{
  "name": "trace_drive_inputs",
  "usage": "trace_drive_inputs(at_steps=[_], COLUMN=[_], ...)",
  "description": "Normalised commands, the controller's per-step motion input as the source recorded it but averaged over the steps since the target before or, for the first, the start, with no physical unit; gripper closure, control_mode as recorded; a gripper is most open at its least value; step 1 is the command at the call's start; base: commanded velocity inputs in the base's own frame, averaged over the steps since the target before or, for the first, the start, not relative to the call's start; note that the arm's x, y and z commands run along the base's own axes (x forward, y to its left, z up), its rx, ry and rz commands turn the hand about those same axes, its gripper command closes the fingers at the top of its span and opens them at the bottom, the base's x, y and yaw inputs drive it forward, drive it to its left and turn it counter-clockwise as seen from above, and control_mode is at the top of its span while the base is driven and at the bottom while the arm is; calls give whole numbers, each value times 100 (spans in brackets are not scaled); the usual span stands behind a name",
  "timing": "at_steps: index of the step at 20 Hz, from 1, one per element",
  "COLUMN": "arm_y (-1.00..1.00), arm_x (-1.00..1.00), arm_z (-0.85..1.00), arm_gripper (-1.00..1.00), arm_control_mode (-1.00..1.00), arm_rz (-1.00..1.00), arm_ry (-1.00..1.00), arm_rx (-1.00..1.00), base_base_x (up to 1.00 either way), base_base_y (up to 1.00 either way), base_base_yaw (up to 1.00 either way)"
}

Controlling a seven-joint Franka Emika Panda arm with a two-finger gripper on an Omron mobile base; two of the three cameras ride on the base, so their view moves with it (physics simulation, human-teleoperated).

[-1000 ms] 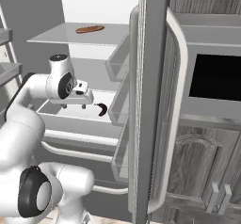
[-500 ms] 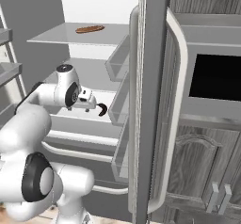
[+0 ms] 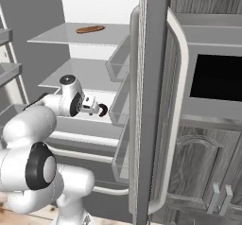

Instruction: Fully open the fridge drawer.

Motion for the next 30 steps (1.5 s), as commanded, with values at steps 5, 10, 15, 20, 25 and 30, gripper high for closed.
trace_drive_inputs(at_steps=[5, 10, 15, 20, 25, 30], arm_y=[0, 0, 0, 0, 0, 0], arm_x=[28, 26, 16, 6, 0, 0], arm_z=[-20, -14, -21, -24, -23, -22], arm_gripper=[-100, -100, -100, -100, -100, -100], arm_control_mode=[-100, -100, -100, -100, -100, -100], arm_rz=[0, -1, 0, -1, 0, 0], arm_ry=[0, 0, 0, 0, 0, 0], arm_rx=[0, 0, 0, 0, 0, 0], base_base_x=[0, 0, 0, 0, 0, 0], base_base_y=[0, 0, 0, 0, 0, 0], base_base_yaw=[0, 0, 0, 0, 0, 0])
